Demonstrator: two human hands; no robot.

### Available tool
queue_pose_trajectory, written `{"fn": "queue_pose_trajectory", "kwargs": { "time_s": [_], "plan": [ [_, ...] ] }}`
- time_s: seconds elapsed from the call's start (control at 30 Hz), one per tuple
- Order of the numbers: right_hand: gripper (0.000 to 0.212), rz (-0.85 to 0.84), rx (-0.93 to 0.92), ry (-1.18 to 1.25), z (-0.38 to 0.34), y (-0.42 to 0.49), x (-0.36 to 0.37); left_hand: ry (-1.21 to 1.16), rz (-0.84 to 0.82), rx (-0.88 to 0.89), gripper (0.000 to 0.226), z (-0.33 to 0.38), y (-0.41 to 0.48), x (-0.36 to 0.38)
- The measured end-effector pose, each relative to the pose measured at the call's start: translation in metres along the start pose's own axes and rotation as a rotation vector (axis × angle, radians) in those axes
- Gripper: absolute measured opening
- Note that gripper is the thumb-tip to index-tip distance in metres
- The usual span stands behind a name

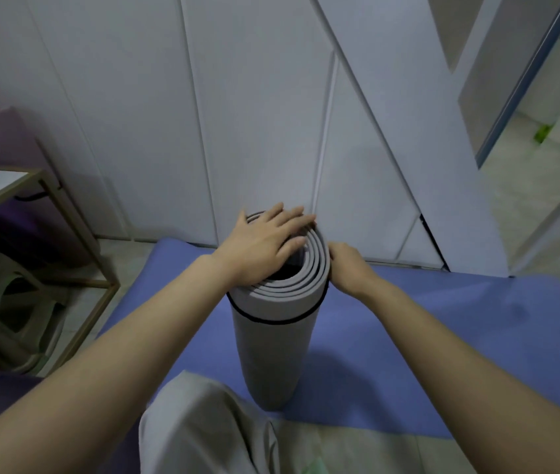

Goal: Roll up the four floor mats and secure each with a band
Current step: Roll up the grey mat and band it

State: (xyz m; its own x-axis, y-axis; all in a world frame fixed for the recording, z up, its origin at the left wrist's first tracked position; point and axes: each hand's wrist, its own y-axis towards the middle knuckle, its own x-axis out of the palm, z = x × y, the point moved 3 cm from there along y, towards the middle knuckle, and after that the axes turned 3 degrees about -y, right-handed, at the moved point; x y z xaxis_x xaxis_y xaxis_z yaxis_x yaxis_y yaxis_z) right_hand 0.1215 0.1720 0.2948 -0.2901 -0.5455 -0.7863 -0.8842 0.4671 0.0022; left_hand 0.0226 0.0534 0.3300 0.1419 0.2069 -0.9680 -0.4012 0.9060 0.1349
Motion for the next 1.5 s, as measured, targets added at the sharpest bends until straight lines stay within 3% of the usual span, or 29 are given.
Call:
{"fn": "queue_pose_trajectory", "kwargs": {
  "time_s": [0.1,0.2,0.3,0.37,0.4,0.5,0.57,0.67,0.73,0.87,1.1,1.2,1.3,1.5],
  "plan": [
    [0.025,0.02,0.009,0.018,-0.002,0.005,0.003,0.056,-0.093,0.014,0.046,-0.005,0.001,0.003],
    [0.028,-0.011,0.067,0.138,-0.001,0.004,0.004,0.016,-0.045,0.034,0.045,-0.011,0.0,0.004],
    [0.027,-0.028,0.111,0.363,-0.002,-0.004,0.003,-0.472,0.285,0.002,0.037,-0.022,-0.011,-0.005],
    [0.027,-0.001,0.117,0.401,-0.002,-0.008,0.006,-0.744,0.584,-0.222,0.027,-0.042,-0.026,-0.006],
    [0.027,0.026,0.119,0.386,-0.002,-0.008,0.008,-0.799,0.639,-0.398,0.024,-0.054,-0.034,-0.001],
    [0.025,0.077,0.122,0.301,-0.005,-0.003,0.019,-1.093,0.445,-0.823,0.031,-0.075,-0.053,0.023],
    [0.032,0.103,0.127,0.228,-0.01,0.002,0.023,-1.286,0.378,-0.891,0.039,-0.076,-0.062,0.028],
    [0.042,0.147,0.129,0.218,-0.014,0.007,0.027,-1.407,0.339,-0.886,0.027,-0.076,-0.078,0.032],
    [0.043,0.155,0.154,0.247,-0.01,0.007,0.028,-1.374,0.224,-0.865,0.021,-0.075,-0.087,0.037],
    [0.048,0.146,0.186,0.285,-0.001,0.005,0.026,-1.121,-0.011,-0.727,0.032,-0.072,-0.085,0.041],
    [0.033,0.096,0.252,0.38,0.014,0.003,0.023,-0.591,-0.171,-0.569,0.02,-0.094,-0.058,0.068],
    [0.034,0.075,0.328,0.558,0.018,-0.005,0.027,-0.507,-0.203,-0.485,0.015,-0.104,-0.059,0.096],
    [0.034,0.039,0.432,0.671,0.025,-0.012,0.029,-0.526,-0.217,-0.424,0.033,-0.098,-0.066,0.109],
    [0.041,0.009,0.399,0.584,0.025,-0.014,0.022,-0.611,-0.155,-0.351,0.038,-0.067,-0.066,0.08]
  ]
}}
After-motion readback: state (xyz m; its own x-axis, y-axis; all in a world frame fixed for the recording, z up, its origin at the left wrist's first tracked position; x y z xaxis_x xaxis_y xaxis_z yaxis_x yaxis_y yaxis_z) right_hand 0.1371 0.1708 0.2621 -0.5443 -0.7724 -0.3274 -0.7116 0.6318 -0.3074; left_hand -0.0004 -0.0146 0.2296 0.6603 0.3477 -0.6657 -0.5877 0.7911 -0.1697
